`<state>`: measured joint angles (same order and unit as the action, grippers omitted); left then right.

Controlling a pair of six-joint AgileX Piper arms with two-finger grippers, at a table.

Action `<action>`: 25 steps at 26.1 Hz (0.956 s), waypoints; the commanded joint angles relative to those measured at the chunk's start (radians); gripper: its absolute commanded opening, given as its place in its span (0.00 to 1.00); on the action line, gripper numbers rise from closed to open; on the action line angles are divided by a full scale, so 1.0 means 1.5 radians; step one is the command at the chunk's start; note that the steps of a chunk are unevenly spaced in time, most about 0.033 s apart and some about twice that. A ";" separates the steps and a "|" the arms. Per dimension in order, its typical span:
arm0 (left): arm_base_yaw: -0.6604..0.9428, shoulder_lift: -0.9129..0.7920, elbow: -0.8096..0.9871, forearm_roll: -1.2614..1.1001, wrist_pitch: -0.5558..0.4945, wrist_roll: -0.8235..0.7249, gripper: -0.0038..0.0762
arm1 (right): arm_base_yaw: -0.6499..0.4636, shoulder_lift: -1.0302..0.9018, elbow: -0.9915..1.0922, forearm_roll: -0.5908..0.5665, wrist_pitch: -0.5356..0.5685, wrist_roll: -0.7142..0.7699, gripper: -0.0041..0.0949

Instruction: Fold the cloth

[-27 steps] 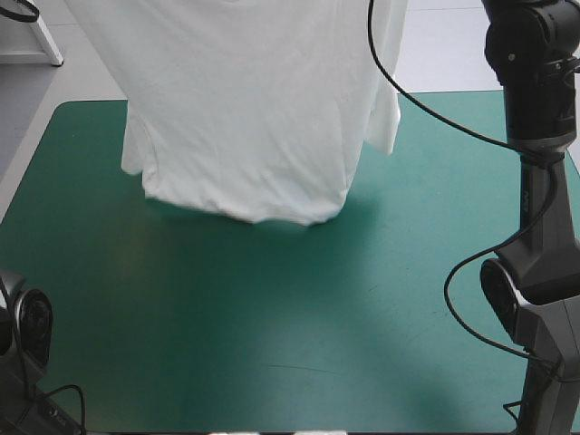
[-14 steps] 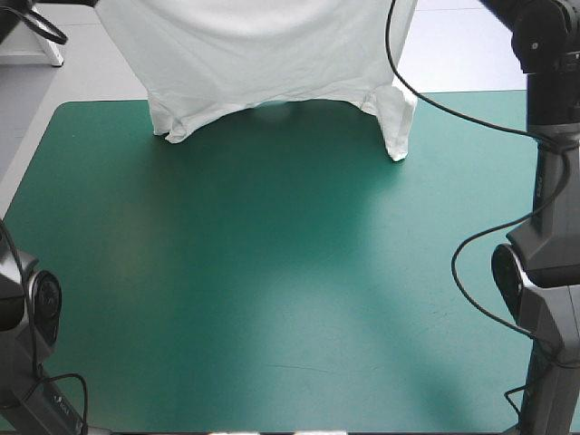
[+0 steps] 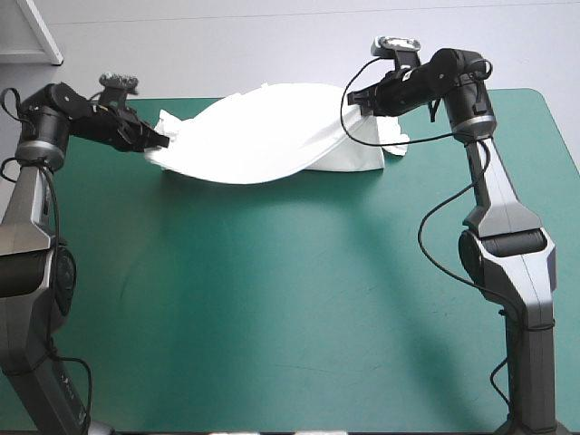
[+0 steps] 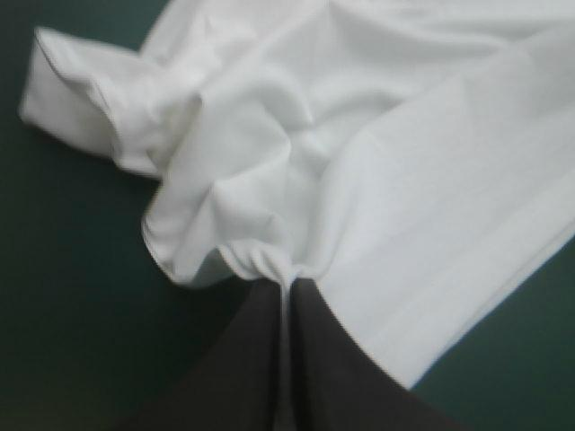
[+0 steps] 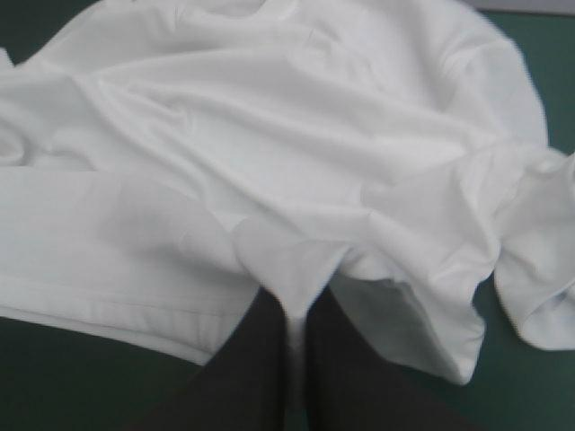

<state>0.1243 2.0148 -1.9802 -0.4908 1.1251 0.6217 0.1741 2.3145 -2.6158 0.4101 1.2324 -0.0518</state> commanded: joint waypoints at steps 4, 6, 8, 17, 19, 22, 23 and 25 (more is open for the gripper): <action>-0.002 -0.238 0.276 0.050 -0.042 -0.068 0.07 | 0.064 -0.271 0.356 -0.120 -0.034 0.013 0.03; -0.002 -0.306 0.356 0.099 -0.044 -0.112 0.07 | 0.067 -0.334 0.497 -0.120 -0.034 0.005 0.03; -0.004 -0.363 0.422 0.102 -0.025 -0.121 0.07 | 0.074 -0.387 0.598 -0.126 -0.035 -0.011 0.03; -0.004 -0.516 0.665 0.118 0.012 -0.144 0.07 | 0.115 -0.558 0.934 -0.145 -0.035 -0.022 0.03; -0.004 -0.547 0.722 0.118 0.013 -0.149 0.07 | 0.131 -0.597 1.004 -0.145 -0.035 -0.014 0.03; -0.004 -0.581 0.791 0.118 0.010 -0.152 0.07 | 0.155 -0.654 1.092 -0.145 -0.035 0.001 0.03; -0.004 -0.591 0.810 0.118 0.010 -0.152 0.07 | 0.161 -0.672 1.115 -0.145 -0.035 0.008 0.03; -0.004 -0.609 0.834 0.121 0.010 -0.162 0.07 | 0.171 -0.702 1.146 -0.145 -0.035 0.018 0.03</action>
<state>0.1243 1.1543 -0.7530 -0.2922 1.1420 0.4004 0.4137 1.3529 -0.9347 0.1876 1.1812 -0.0413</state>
